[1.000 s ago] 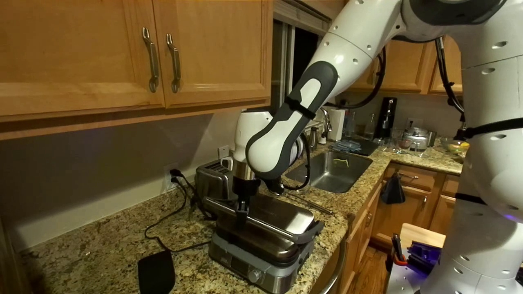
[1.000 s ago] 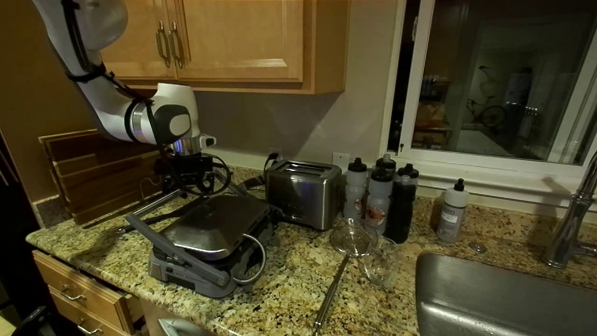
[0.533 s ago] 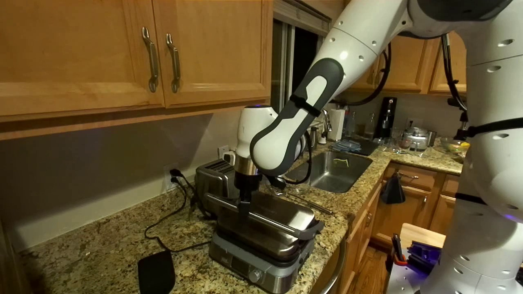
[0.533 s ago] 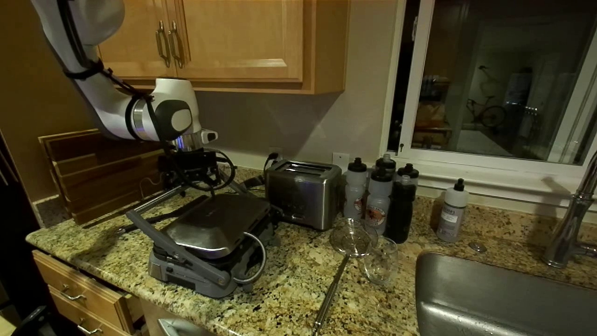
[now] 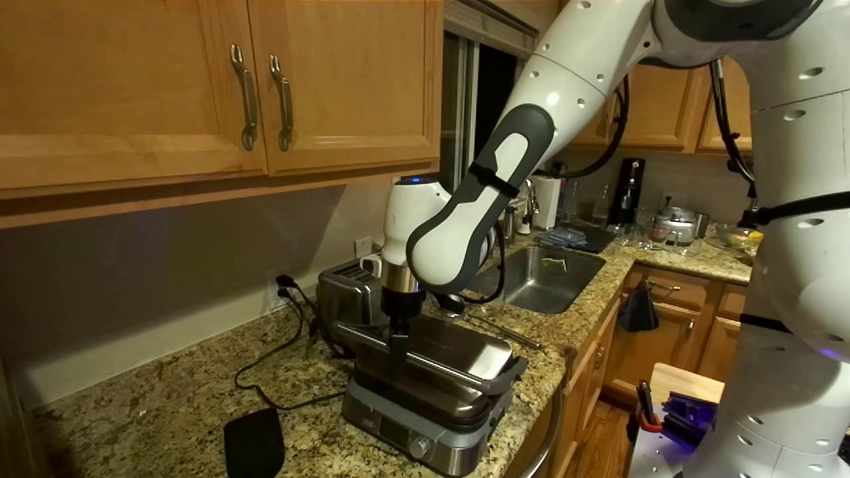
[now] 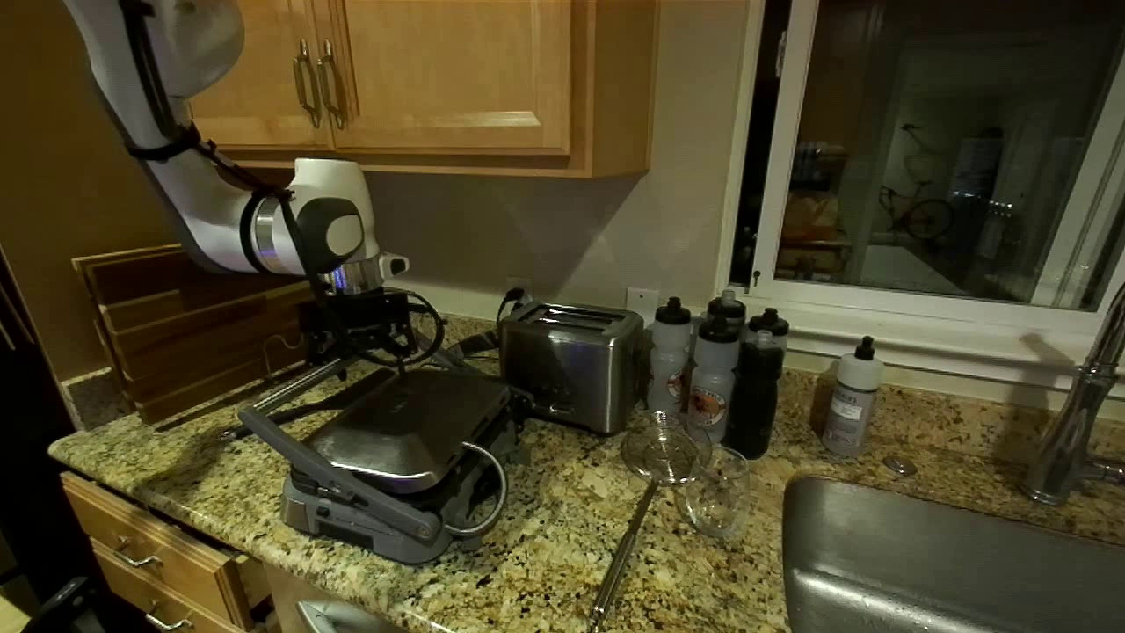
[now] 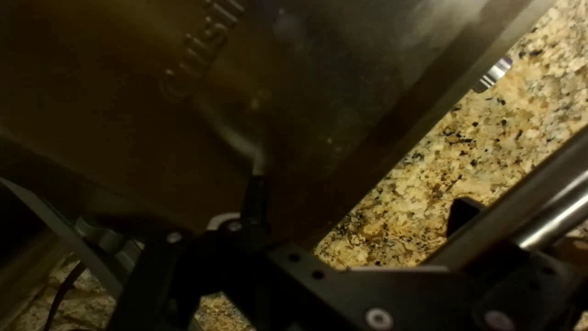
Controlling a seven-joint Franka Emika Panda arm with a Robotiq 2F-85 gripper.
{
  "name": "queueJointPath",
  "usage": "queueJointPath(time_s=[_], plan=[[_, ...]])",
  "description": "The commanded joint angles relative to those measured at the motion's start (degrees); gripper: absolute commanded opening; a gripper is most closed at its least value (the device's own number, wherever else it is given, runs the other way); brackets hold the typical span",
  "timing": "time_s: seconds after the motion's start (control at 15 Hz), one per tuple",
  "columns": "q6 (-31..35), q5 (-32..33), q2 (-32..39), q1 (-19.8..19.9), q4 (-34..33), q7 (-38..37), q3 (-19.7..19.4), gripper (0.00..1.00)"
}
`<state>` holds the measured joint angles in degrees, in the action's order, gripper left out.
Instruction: Close the toaster.
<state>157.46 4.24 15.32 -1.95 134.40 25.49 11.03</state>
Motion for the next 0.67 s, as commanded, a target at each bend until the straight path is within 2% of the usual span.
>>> queueJointPath(time_s=[0.0, 0.27, 0.6], plan=[[0.7, 5.7, -1.6, -1.5, 0.9, -1.5, -2.4, 1.0], [1.0, 11.6, -0.8, -4.1, 0.0, -5.1, -3.3, 1.0], [0.1, 14.5, -1.3, -6.6, -0.3, -9.1, -3.2, 1.0]])
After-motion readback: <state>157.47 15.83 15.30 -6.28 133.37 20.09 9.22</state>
